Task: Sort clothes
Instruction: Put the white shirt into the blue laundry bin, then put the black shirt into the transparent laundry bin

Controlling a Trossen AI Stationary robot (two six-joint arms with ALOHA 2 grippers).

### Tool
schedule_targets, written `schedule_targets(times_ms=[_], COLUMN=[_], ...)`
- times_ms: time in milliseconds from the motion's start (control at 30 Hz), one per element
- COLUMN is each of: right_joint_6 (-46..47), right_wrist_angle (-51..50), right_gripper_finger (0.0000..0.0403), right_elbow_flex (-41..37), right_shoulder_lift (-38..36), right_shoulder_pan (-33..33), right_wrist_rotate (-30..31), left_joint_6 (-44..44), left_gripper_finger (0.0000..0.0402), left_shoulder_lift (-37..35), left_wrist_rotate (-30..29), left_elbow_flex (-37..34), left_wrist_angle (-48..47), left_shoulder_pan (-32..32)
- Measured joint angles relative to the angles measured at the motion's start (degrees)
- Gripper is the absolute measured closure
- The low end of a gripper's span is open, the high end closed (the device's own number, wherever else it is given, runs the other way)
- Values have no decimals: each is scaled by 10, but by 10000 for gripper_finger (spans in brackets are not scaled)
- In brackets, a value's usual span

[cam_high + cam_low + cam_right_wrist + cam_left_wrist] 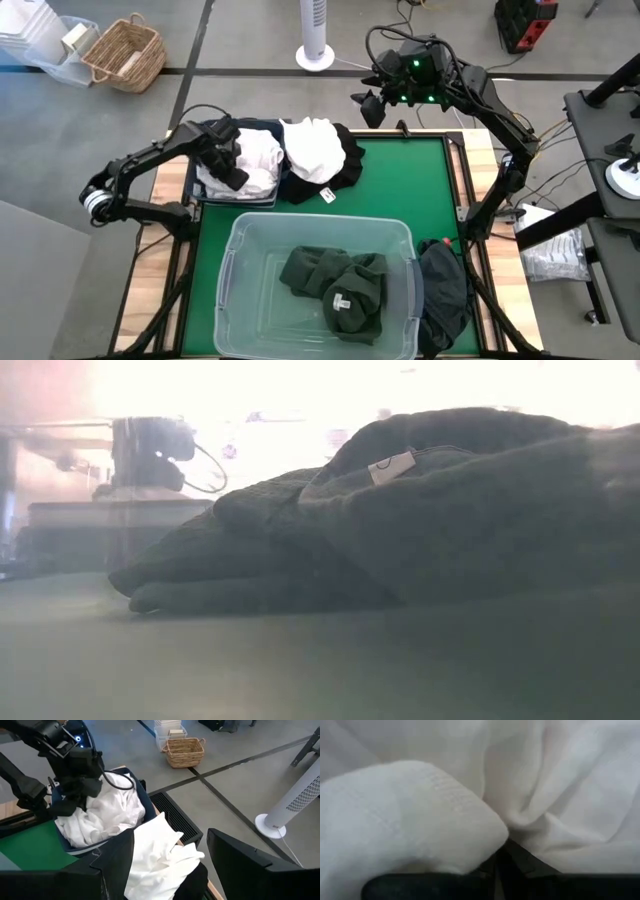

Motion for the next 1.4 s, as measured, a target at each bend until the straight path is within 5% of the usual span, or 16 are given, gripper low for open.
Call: schedule_targets(times_ms=[500,1033,1400], right_joint_6=[25,52,53], right_wrist_angle=[-72,-167,-274], right_gripper_finger=[156,140,165], right_elbow_flex=[0,-1,-4], right_shoulder_lift=[-4,-3,-45], right_shoulder_pan=[0,-32,-39], right_wrist_rotate=[0,1,1], left_joint_6=[-4,-16,-7], left_gripper_finger=[395,220,196], left_shoulder_lift=[-25,-53,-105], left_wrist_rotate=[-23,-22,-22], left_elbow_flex=[46,62,148], left_wrist_angle=[-74,-125,-126], left_shoulder_pan=[0,0,0])
